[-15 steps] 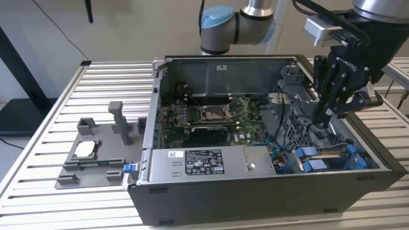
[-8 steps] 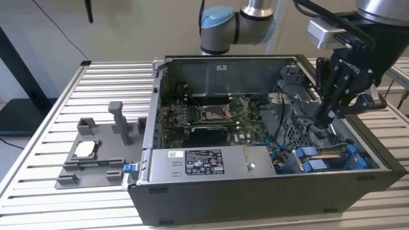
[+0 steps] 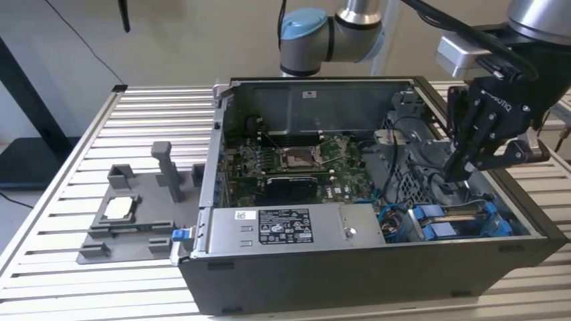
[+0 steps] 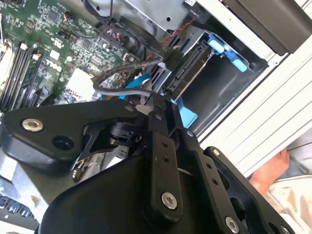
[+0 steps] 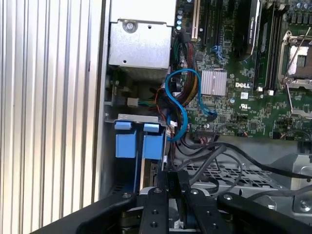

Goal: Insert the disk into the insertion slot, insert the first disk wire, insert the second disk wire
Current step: 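Insert the first disk wire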

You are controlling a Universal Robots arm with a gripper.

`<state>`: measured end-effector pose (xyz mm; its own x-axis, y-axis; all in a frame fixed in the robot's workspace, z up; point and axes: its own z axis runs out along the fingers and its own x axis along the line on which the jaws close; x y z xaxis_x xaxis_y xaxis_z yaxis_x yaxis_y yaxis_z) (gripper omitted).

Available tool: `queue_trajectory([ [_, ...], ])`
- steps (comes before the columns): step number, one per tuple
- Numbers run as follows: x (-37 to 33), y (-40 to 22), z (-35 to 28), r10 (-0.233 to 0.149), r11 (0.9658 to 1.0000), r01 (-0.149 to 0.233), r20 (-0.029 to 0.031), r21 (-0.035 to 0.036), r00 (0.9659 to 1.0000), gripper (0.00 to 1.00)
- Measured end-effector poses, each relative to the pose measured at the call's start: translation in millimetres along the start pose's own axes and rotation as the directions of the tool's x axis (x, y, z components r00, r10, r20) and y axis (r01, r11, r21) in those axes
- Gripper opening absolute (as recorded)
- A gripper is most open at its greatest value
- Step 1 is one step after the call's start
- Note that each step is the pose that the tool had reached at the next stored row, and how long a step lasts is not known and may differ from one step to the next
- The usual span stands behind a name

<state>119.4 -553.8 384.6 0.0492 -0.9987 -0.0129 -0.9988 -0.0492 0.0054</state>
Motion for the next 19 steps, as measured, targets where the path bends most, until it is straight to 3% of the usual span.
queue_trajectory([
  [5,4.9,-1.7,3.1,0.0,1.0,0.0,0.0088,-0.0059,1.0,0.19],
  [8,6.3,-3.1,4.6,0.001,0.9998,0.0,0.0132,-0.0193,0.9999,0.19],
  [10,7.4,-4.7,5.9,0.001,0.9997,0.0,0.0162,-0.0246,0.9999,0.19],
  [19,13.4,-14.4,10.9,0.001,0.9993,0.0,0.0279,-0.0382,0.9996,0.19],
])
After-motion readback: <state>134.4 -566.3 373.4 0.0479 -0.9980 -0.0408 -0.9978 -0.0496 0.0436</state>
